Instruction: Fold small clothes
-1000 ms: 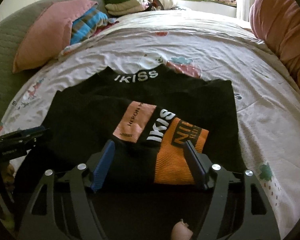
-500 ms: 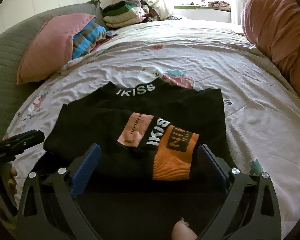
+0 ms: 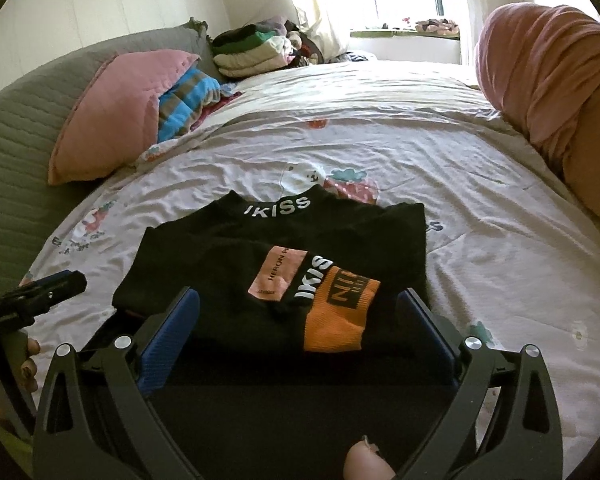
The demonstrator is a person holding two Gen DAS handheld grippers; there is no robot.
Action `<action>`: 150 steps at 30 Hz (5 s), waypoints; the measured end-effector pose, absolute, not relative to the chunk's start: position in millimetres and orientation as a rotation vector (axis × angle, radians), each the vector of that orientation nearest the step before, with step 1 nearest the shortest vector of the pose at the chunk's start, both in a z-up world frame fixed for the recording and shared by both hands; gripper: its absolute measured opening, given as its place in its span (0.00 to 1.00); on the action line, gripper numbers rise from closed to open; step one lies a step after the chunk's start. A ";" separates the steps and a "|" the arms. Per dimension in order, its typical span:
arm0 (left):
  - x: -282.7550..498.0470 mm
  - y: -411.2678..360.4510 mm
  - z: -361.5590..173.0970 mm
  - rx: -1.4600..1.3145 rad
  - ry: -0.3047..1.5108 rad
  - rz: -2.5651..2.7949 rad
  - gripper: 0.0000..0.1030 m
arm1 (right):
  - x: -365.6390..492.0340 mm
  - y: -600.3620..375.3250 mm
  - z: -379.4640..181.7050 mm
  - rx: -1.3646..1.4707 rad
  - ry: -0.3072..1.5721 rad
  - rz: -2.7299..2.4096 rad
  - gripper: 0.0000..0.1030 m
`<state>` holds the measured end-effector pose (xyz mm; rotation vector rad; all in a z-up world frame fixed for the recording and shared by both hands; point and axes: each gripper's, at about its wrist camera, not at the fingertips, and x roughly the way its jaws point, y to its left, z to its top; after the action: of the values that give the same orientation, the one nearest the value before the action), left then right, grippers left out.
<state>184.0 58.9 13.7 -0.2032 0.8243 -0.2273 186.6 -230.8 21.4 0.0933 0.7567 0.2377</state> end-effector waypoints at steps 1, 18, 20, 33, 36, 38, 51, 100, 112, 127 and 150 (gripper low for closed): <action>180.9 59.1 15.1 -0.199 0.819 -0.224 0.91 | 183.9 -232.9 23.3 0.095 0.753 0.237 0.95; 131.6 82.8 28.6 -0.234 0.800 -0.179 0.91 | 148.6 -239.5 37.8 0.053 0.746 0.258 0.95; 126.4 86.4 27.9 -0.236 0.807 -0.170 0.91 | 144.6 -239.6 38.1 0.046 0.751 0.263 0.95; 81.7 110.8 16.8 -0.278 0.880 -0.113 0.91 | 114.5 -245.5 35.0 0.031 0.773 0.290 0.95; 70.4 114.0 14.5 -0.278 0.889 -0.104 0.91 | 107.2 -246.5 35.2 0.027 0.774 0.302 0.95; 64.1 115.8 13.8 -0.281 0.893 -0.097 0.91 | 101.4 -247.2 34.9 0.025 0.773 0.311 0.95; 29.9 118.8 1.7 -0.282 0.937 -0.085 0.79 | 76.7 -251.4 27.1 0.001 0.788 0.343 0.95; -9.4 115.2 -59.8 -0.459 1.113 -0.173 0.37 | -6.3 -318.7 -26.6 -0.037 1.032 0.380 0.87; -9.4 108.6 -59.4 -0.413 1.114 -0.153 0.37 | -4.5 -343.9 -53.1 0.058 1.132 0.360 0.42; -10.1 110.7 -60.8 -0.422 1.113 -0.145 0.29 | 11.2 -353.6 19.7 0.221 0.824 0.485 0.08; 2.3 121.3 34.3 -0.391 0.826 -0.150 0.04 | 24.2 -374.7 52.3 0.285 0.662 0.417 0.08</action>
<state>2.3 121.3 34.3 -0.3911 0.8258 -0.1499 24.2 -374.7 52.3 0.2849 0.6625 0.4166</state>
